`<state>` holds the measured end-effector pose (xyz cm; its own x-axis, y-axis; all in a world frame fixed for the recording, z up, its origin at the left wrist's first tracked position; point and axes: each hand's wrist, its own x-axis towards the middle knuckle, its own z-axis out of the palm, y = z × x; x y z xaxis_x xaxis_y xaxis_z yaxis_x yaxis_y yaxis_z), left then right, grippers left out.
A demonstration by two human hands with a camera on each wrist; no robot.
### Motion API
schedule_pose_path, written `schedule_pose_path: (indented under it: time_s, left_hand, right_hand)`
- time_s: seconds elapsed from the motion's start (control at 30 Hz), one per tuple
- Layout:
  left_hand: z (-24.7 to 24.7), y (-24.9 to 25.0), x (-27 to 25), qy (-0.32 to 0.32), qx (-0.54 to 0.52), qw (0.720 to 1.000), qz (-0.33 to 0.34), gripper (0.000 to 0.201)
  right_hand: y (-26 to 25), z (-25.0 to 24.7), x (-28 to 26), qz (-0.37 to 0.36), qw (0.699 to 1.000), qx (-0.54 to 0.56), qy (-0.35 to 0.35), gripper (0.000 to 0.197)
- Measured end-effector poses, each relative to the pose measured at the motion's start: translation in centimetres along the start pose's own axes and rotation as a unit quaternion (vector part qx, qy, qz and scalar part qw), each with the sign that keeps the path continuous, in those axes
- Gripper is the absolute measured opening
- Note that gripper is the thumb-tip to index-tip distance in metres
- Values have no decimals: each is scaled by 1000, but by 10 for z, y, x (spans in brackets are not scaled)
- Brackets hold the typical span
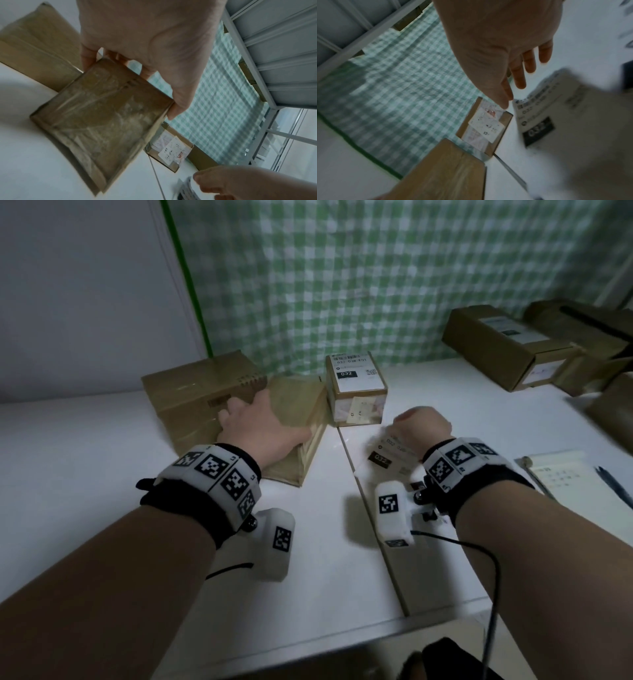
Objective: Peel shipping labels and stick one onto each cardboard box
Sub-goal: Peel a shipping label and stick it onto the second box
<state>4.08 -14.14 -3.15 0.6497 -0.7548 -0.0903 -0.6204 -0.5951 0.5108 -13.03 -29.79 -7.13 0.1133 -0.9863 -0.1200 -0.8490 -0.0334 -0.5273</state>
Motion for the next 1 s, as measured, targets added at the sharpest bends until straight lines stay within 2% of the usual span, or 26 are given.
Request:
schedule_pose_path:
  time_s: [0.07,0.2,0.33,0.5,0.57,0.67,0.73,0.83,1.0]
  left_hand:
    - [0,-1,-13,-7,13,1000,-2,93]
    - [0,-1,-39,-19,24,1000,-2,90]
    - [1,-3,-57,-32,33,999,-6,89]
    - [1,-7,-74,-43,37,998,-8,90]
    - [0,-7,-82,-43,46,998,-8,89]
    - [-1,-5,-92,-40,66,997,-1,85]
    - [-1,-3,-97,-44,79,996,2,84]
    - [-2,-2,-102,-52,88,995,10,86]
    - [-2,-3,-112,-53,95,994,18,78]
  right_hand:
    - [6,4,-9,-8,996,-84,-21,34]
    - [13,10,-25,1,987,-159,-32,48]
    - [17,14,-34,20,991,-130,-39,46]
    - [20,9,-44,-17,988,-138,-70,37]
    - [18,9,-51,-20,990,-123,-72,46]
    - [13,15,-62,-63,975,-188,-97,63]
    - [10,17,-69,-92,966,-216,-107,55]
    - [9,15,-76,-130,964,-214,-87,20]
    - [8,11,-83,-149,966,-195,-81,17]
